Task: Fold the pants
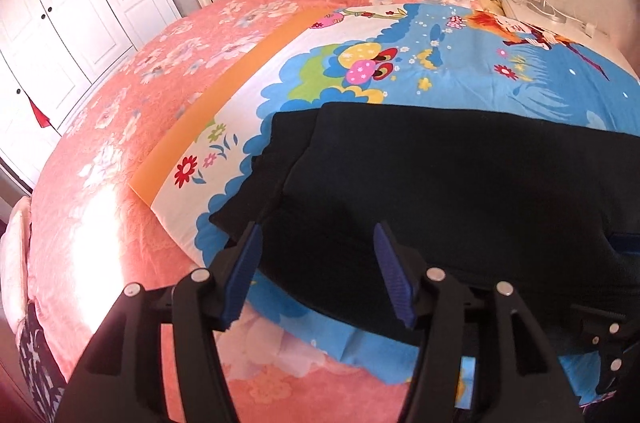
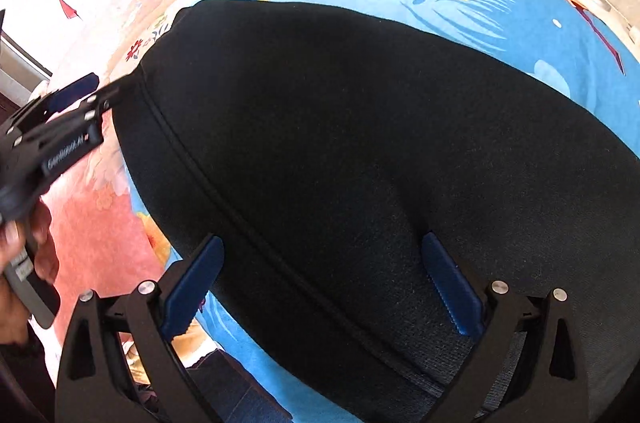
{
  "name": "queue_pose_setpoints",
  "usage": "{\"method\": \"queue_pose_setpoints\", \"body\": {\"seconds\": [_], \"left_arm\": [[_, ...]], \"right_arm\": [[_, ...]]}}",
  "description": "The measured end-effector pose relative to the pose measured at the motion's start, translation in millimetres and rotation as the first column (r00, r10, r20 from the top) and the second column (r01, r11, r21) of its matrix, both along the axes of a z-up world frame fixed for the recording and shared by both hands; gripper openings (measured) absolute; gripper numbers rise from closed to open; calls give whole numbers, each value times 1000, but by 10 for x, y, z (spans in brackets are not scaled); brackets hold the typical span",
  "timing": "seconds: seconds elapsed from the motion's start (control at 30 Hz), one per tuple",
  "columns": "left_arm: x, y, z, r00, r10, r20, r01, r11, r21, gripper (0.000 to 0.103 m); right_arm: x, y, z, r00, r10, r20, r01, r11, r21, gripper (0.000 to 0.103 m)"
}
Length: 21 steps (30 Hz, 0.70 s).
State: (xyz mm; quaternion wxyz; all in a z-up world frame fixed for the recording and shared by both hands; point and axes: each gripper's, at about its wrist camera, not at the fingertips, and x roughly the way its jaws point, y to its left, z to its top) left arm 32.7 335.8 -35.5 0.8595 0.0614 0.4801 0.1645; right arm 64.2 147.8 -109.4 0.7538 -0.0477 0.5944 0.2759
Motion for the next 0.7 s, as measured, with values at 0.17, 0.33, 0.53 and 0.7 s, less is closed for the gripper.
{"method": "queue_pose_setpoints", "body": {"seconds": [0.17, 0.33, 0.53, 0.7], "left_arm": [[-119, -65, -54, 1000, 7, -20, -7, 1000, 10, 60], [-124, 87, -122, 997, 61, -37, -64, 994, -84, 60], [-148, 164, -119, 997, 79, -24, -82, 984, -161, 60], [-117, -199, -19, 998, -53, 33, 60, 971, -230, 60]], "right_arm": [[-36, 86, -2, 1000, 14, -5, -14, 999, -43, 98], [-2, 230, -37, 1000, 15, 11, -13, 993, -121, 99], [-105, 120, 79, 993, -60, 103, 75, 986, -151, 98], [-240, -321, 254, 960, -196, 199, 232, 956, -178, 98]]}}
